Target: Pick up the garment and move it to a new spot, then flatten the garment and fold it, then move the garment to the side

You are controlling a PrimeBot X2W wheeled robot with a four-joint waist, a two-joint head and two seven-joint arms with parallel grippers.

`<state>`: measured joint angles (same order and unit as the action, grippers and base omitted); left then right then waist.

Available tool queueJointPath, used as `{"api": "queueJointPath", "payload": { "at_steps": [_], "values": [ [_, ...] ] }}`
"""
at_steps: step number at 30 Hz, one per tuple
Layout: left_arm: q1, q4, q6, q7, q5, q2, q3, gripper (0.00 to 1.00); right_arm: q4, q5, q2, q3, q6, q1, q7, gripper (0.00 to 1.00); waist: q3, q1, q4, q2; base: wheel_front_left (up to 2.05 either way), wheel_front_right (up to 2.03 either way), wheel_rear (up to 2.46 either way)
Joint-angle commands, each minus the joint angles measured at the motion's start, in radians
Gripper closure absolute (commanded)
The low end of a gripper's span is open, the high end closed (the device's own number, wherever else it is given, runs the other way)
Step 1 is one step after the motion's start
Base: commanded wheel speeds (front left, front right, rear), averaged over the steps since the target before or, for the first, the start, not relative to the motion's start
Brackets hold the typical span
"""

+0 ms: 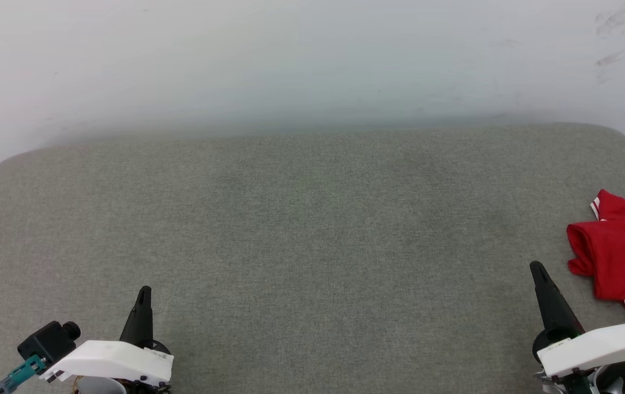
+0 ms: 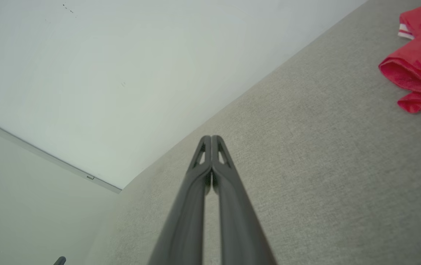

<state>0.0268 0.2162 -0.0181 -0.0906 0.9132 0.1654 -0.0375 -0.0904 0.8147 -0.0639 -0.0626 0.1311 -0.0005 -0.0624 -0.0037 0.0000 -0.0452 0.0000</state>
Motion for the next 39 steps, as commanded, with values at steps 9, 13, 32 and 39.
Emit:
{"api": "queueJointPath", "payload": {
  "at_steps": [9,13,32,39],
  "values": [
    [0.038,-0.004,-0.022,0.034,0.116,-0.016,0.031,1.0,-0.017,0.134,0.002,-0.011,0.0,-0.039,-0.009,1.0,0.001,0.0,0.005,0.0,0.0,0.0,0.0],
    [0.041,-0.002,-0.029,0.046,0.158,-0.024,0.039,1.0,-0.026,0.181,0.003,-0.014,0.0,-0.046,-0.012,1.0,0.001,0.0,0.007,0.0,0.0,0.0,0.0],
    [0.056,0.008,-0.058,0.099,0.335,-0.054,0.077,1.0,-0.068,0.383,0.007,-0.027,0.0,-0.068,-0.025,1.0,0.003,0.0,0.017,0.0,0.0,0.0,0.0],
    [0.063,0.012,-0.068,0.116,0.393,-0.064,0.09,1.0,-0.082,0.448,0.009,-0.032,0.0,-0.076,-0.03,1.0,0.003,0.0,0.021,0.0,0.0,0.0,0.0]
  ]
}}
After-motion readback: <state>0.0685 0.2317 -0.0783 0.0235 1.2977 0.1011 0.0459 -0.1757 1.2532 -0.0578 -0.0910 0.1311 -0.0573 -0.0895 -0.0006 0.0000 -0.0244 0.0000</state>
